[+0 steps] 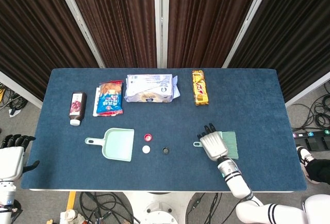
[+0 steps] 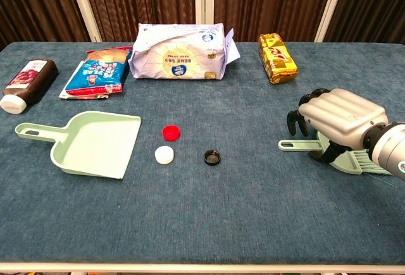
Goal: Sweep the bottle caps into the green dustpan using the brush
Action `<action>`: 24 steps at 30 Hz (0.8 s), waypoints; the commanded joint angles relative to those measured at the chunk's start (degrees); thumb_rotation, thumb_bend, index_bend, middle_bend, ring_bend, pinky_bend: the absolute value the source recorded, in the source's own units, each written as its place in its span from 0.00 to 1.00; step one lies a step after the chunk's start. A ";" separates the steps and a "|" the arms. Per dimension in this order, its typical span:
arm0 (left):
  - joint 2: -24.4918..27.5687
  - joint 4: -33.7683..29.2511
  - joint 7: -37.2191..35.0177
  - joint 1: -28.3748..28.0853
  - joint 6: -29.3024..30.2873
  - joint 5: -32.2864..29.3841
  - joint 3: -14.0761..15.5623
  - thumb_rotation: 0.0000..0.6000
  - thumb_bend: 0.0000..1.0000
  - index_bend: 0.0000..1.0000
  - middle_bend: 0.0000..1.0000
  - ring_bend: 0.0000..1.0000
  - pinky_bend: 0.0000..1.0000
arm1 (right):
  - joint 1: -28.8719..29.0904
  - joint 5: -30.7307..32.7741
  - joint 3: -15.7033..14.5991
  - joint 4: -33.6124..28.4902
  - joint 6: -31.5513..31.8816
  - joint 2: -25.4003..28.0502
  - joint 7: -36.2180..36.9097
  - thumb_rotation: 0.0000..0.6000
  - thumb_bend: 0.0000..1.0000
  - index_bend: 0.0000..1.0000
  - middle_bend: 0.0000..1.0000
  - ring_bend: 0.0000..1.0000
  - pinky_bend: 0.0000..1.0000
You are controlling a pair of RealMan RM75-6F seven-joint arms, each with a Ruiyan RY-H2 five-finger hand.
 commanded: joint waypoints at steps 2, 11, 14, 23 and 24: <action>-0.07 0.07 0.11 -0.04 -0.03 -0.02 -0.05 1.00 0.11 0.30 0.28 0.18 0.15 | 0.12 0.10 -0.07 0.70 -0.29 -0.27 0.73 1.00 0.22 0.39 0.43 0.15 0.13; -0.24 0.29 0.08 -0.14 -0.31 -0.17 -0.13 1.00 0.11 0.30 0.28 0.18 0.15 | 0.55 0.37 -0.49 2.30 -0.93 -0.96 0.53 1.00 0.24 0.42 0.45 0.15 0.13; -0.29 0.41 -0.06 -0.12 -0.37 -0.20 -0.10 1.00 0.11 0.30 0.28 0.18 0.15 | 0.65 0.41 -0.60 2.65 -1.09 -1.20 0.56 1.00 0.25 0.42 0.45 0.15 0.13; -0.40 0.94 -0.68 -0.25 -0.55 0.05 -0.12 1.00 0.11 0.30 0.28 0.18 0.15 | 0.78 0.67 -0.82 3.37 -1.10 -1.90 0.30 1.00 0.30 0.51 0.48 0.20 0.15; -0.36 0.95 -0.73 -0.35 -0.68 0.10 -0.14 1.00 0.11 0.30 0.28 0.18 0.15 | 0.79 0.63 -0.80 3.41 -1.06 -1.91 0.37 1.00 0.32 0.53 0.50 0.22 0.16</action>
